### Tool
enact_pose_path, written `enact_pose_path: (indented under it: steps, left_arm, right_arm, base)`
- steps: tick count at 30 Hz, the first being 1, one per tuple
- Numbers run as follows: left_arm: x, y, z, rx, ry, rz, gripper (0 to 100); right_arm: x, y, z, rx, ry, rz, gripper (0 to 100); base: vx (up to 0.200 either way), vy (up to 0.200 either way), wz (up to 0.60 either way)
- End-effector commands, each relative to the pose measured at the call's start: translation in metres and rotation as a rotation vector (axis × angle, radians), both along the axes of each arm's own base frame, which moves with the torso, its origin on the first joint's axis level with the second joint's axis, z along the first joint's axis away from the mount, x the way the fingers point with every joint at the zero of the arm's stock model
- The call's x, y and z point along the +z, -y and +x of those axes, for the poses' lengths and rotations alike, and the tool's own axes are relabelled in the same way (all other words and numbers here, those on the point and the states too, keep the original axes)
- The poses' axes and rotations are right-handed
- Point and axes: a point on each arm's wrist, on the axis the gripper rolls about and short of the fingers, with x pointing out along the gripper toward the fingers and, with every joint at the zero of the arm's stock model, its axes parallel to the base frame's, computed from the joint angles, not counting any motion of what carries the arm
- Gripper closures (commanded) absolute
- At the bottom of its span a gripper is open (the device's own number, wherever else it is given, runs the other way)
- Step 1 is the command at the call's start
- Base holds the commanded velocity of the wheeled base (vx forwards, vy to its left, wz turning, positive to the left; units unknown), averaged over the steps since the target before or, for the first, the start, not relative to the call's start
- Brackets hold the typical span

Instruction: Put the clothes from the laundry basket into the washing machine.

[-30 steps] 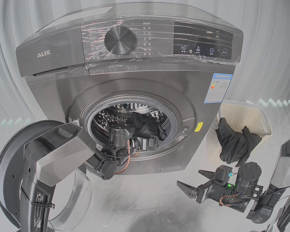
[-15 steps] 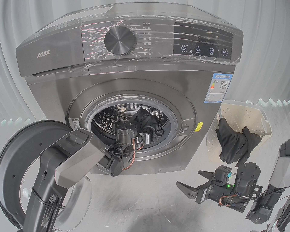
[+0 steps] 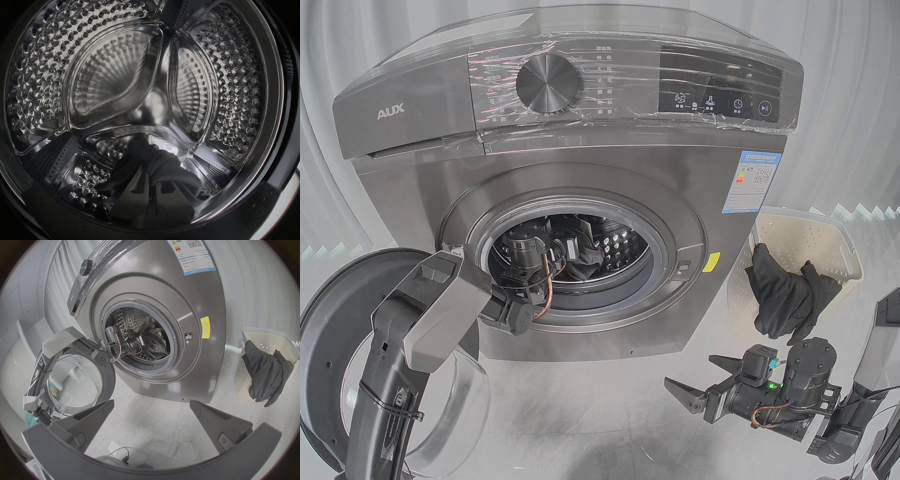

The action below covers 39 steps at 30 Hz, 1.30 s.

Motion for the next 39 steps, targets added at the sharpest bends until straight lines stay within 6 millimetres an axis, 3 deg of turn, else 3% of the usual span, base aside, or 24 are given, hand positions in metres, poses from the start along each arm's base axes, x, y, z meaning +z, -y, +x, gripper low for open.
enact_pose_path:
  steps: [1, 2, 5, 12, 20, 27, 31, 32, 34, 35, 39]
  left_arm:
    - [-0.001, -0.003, 0.001, 0.007, -0.003, -0.001, 100]
    - [-0.003, -0.003, -0.001, 0.004, -0.012, 0.002, 0]
    - [-0.007, 0.002, -0.012, -0.013, -0.045, 0.013, 0]
    - [-0.007, 0.014, -0.063, -0.125, -0.185, 0.091, 0]
    - [-0.021, 0.008, -0.084, -0.165, -0.271, 0.160, 0]
    - [-0.015, 0.009, -0.100, -0.187, -0.262, 0.155, 0]
    - [-0.008, 0.016, -0.134, -0.238, -0.255, 0.160, 0]
    - [-0.003, 0.016, -0.151, -0.260, -0.258, 0.165, 0]
    - [-0.001, 0.016, -0.158, -0.271, -0.260, 0.168, 0]
    - [0.007, 0.015, -0.185, -0.308, -0.275, 0.170, 0]
    - [0.017, 0.014, -0.222, -0.368, -0.280, 0.167, 0]
  right_arm:
    - [-0.001, 0.000, 0.000, -0.001, -0.004, -0.004, 0]
    - [-0.002, 0.000, 0.000, 0.001, -0.007, -0.006, 0]
    - [-0.002, 0.000, 0.000, -0.001, -0.008, -0.005, 0]
    - [-0.004, -0.001, 0.001, 0.001, -0.014, -0.006, 0]
    - [-0.004, 0.000, 0.000, 0.000, -0.017, -0.010, 0]
    - [-0.004, 0.000, 0.000, -0.002, -0.017, -0.008, 0]
    - [-0.004, 0.000, 0.000, 0.000, -0.018, -0.009, 0]
    - [-0.004, 0.000, 0.000, -0.001, -0.019, -0.008, 0]
    - [-0.004, 0.000, 0.000, 0.000, -0.018, -0.009, 0]
    - [-0.004, 0.001, 0.000, -0.002, -0.016, -0.009, 0]
    - [-0.003, 0.002, -0.002, -0.001, -0.018, -0.008, 0]
  base:
    - [0.000, 0.000, 0.00]
    - [0.000, 0.000, 0.00]
    - [0.000, 0.000, 0.00]
    - [0.000, 0.000, 0.00]
    - [0.000, 0.000, 0.00]
    - [0.000, 0.000, 0.00]
    - [0.000, 0.000, 0.00]
    - [0.000, 0.000, 0.00]
    - [0.000, 0.000, 0.00]
    - [0.000, 0.000, 0.00]
    - [0.000, 0.000, 0.00]
